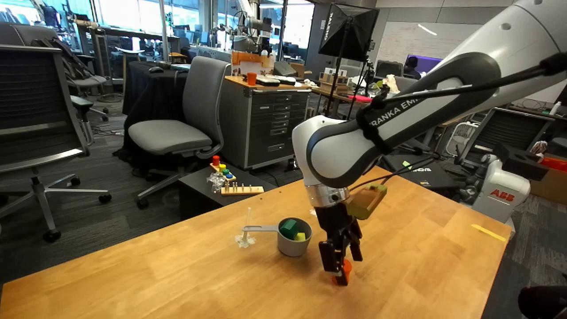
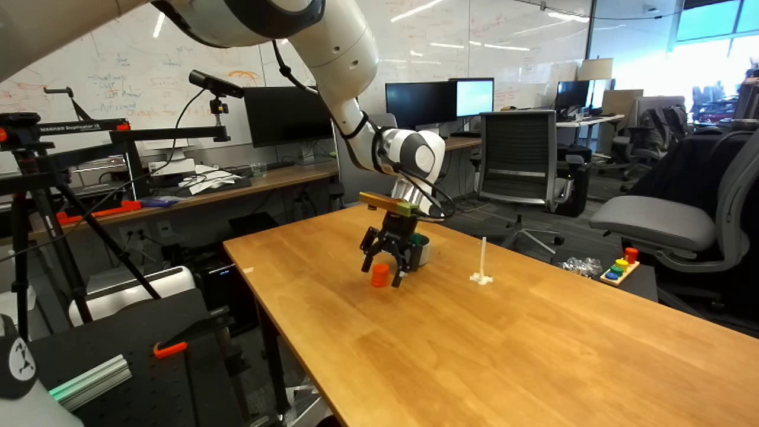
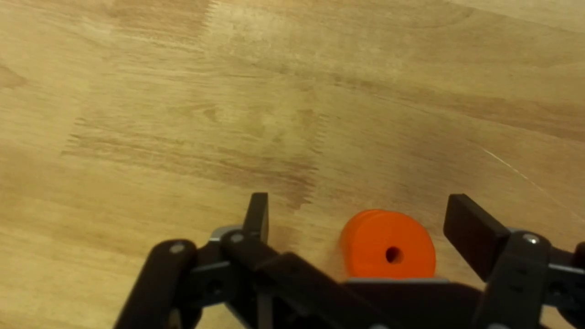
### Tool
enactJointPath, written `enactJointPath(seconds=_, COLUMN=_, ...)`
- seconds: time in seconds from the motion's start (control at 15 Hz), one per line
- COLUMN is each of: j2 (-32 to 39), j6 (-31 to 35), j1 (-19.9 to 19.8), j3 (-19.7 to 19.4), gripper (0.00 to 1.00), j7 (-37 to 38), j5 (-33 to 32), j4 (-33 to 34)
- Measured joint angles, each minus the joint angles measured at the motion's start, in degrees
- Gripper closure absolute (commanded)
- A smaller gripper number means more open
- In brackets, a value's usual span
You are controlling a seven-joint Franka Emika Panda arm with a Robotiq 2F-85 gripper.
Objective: Put all the blocks and rings in the cup
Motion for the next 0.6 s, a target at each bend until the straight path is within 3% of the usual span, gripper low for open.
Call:
enactJointPath(seconds=0.13, j2=0.07, j6=0.09, j1=0.0, j3=0.0, gripper=0.35, j7=0.0, j5=-0.07, j4=0.0)
enactJointPath(seconds=0.6, j2=0.25, j6=0.82, j1=0.0, j3=-0.05, gripper=0.89, j7=-0.21, j5=-0.62, j4=0.51)
